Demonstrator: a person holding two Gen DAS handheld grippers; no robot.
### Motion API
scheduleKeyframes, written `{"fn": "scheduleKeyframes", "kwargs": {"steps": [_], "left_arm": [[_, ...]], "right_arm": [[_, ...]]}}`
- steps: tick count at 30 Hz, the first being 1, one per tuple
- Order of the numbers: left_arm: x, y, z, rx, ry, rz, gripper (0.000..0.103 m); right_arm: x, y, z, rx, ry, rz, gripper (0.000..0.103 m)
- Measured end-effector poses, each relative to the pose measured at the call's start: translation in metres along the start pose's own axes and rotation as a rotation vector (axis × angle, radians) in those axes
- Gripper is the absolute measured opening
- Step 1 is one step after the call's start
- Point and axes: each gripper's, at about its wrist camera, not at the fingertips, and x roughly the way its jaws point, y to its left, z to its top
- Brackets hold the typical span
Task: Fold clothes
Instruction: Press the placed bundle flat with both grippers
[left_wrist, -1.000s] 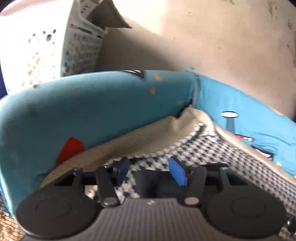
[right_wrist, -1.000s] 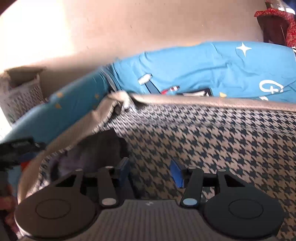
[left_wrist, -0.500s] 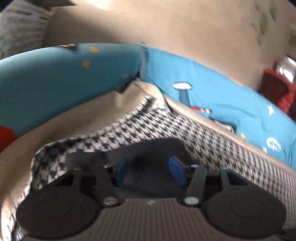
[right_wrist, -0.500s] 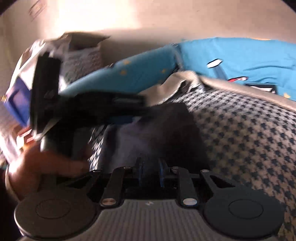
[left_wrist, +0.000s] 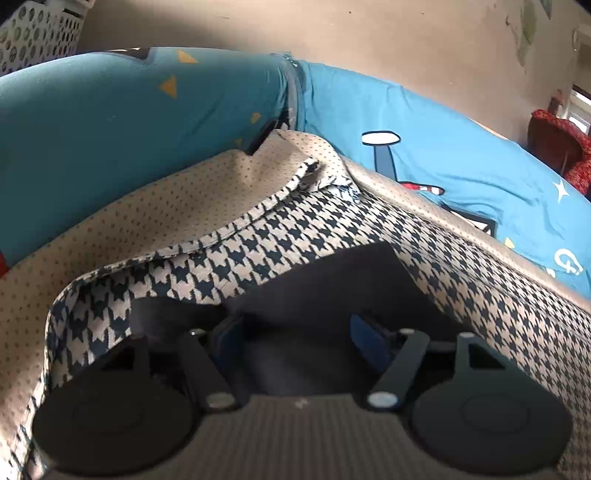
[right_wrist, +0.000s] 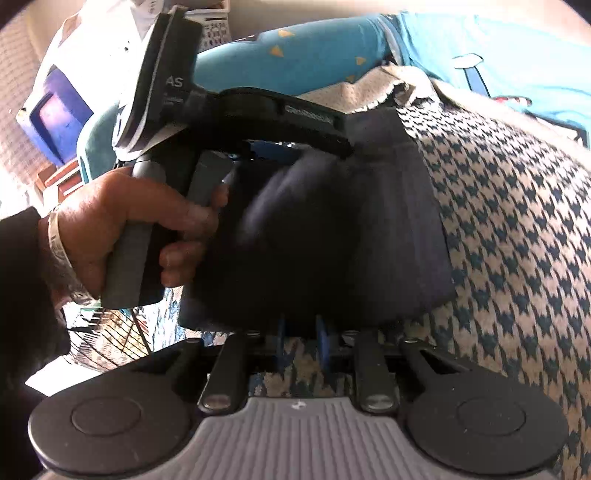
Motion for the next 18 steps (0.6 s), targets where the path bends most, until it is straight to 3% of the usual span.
{"fn": "scheduleKeyframes", "kwargs": {"steps": [4,9,14,16,18], "left_arm": [[-0.006,0.001,0.005,-0.013,-0.016,-0.014,0.067],[-0.018,-0.003,0.014,-0.024,-0.054,-0.051,0.07],[-0.023,-0.012,0.02,-0.028,-0.076,-0.085,0.071],[-0.018,-0.018,0.017,-0.009,-0.068,-0.067,0.071],[-0.008,-0.023,0.015,0.006,-0.053,-0.035,0.077]], "right_arm": [[-0.007,-0.002,0.0,0.001,0.012,-0.001,0.019],[-0.029,-0.013,0.009,0.059,-0.119,0.02,0.019],[-0.037,-0.02,0.014,0.107,-0.238,-0.044,0.019],[-0.034,-0.023,0.013,0.137,-0.243,-0.089,0.019],[-0.03,-0.027,0.011,0.16,-0.228,-0.1,0.019]]}}
